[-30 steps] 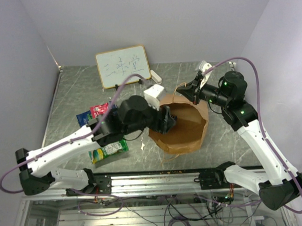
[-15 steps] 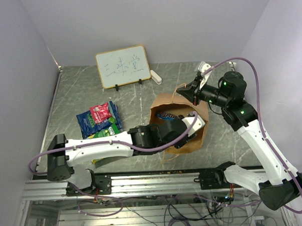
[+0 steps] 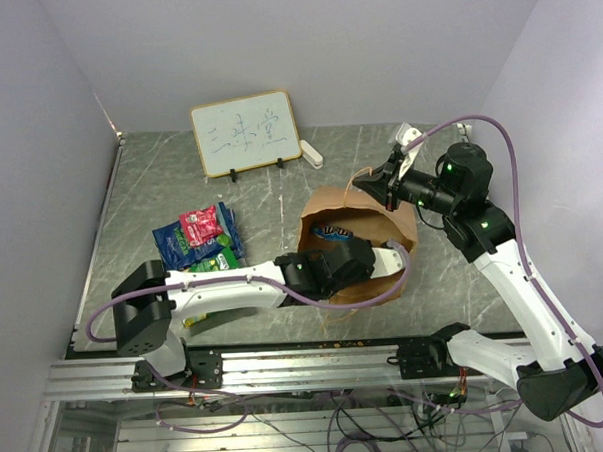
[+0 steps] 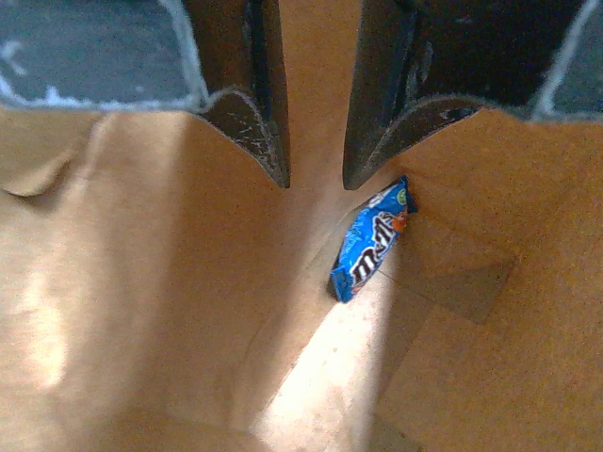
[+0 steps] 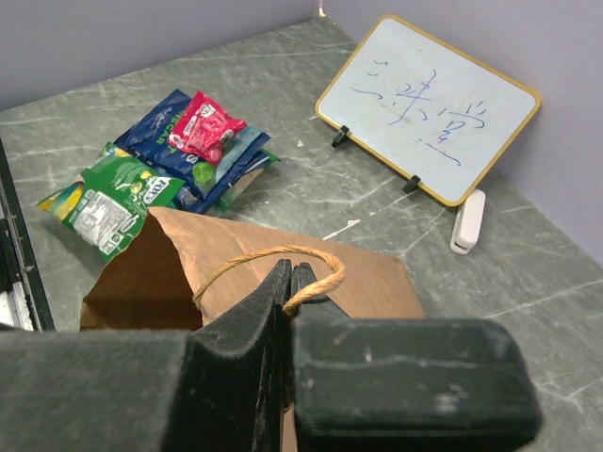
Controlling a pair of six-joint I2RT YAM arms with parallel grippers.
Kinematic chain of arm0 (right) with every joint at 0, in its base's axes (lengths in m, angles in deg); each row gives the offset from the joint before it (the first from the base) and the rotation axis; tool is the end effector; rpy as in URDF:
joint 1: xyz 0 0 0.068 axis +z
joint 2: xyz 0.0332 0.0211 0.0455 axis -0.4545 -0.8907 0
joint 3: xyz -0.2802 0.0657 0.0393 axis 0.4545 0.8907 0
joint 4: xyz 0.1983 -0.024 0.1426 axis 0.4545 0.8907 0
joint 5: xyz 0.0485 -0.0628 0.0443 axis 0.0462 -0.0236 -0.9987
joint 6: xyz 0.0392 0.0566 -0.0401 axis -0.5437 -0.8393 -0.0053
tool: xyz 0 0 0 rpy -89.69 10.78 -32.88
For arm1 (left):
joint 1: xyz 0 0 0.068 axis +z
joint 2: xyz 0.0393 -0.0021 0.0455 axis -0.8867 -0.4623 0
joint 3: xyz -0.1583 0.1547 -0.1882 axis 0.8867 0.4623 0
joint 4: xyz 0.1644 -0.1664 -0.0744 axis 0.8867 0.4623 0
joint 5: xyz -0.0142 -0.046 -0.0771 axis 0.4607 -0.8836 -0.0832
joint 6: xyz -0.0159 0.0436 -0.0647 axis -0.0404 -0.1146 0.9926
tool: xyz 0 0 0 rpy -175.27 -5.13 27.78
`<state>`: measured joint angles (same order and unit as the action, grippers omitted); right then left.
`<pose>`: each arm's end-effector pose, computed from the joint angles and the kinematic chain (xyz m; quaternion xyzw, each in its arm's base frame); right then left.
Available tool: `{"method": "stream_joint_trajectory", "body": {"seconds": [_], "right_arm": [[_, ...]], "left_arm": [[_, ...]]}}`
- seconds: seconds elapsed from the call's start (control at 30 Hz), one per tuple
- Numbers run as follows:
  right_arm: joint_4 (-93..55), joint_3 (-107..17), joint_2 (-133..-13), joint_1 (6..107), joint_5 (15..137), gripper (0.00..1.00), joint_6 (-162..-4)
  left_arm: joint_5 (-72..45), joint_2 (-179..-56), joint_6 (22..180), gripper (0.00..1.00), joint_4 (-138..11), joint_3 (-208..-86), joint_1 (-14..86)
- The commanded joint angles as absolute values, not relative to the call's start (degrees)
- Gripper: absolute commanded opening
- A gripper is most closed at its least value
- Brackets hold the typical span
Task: Take the snacks out of the paper bag
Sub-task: Take out the snack from the paper bag.
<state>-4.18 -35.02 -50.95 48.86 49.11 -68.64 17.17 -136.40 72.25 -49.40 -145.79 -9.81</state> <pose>0.1920 0.1192 0.4211 -0.3732 0.6506 0.3031 0.5878 0.1424 -0.3603 0.2772 0.5523 0.6833 -0.0539 0.4746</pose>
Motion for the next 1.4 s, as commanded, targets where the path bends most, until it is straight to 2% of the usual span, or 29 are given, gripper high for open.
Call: {"method": "stream_joint_trajectory", "body": {"seconds": [0.0,0.27,0.77,1.0,1.1,1.3,1.37], "right_arm": [[-3.3,-36.4,-50.1,48.7,49.8,0.00,-68.2],[-2.8,-37.1,-50.1,48.7,49.9,0.00,-68.2],[-2.5,-38.5,-50.7,48.7,48.8,0.00,-68.3],[-1.9,-39.5,-50.8,48.7,48.2,0.00,-68.4],[-1.9,-39.6,-50.6,48.7,48.1,0.00,-68.8],[-2.0,-39.0,-50.0,48.7,48.8,0.00,-69.0],[-2.4,-38.4,-49.8,48.7,49.1,0.00,-69.1]], "left_arm": [[10.7,-139.9,70.2,0.41,-52.2,-147.8,-7.0],[8.7,-145.6,70.5,0.41,-54.2,-149.0,-3.2],[20.5,-157.1,71.0,0.64,-55.9,-155.9,-0.5],[24.0,-163.7,69.8,0.64,-54.7,-161.8,1.7],[24.0,-165.8,69.3,0.55,-53.8,-163.8,2.4],[23.4,-164.7,68.4,0.26,-52.3,-163.4,2.7],[22.4,-163.7,69.2,0.20,-50.7,-164.0,2.6]]}}
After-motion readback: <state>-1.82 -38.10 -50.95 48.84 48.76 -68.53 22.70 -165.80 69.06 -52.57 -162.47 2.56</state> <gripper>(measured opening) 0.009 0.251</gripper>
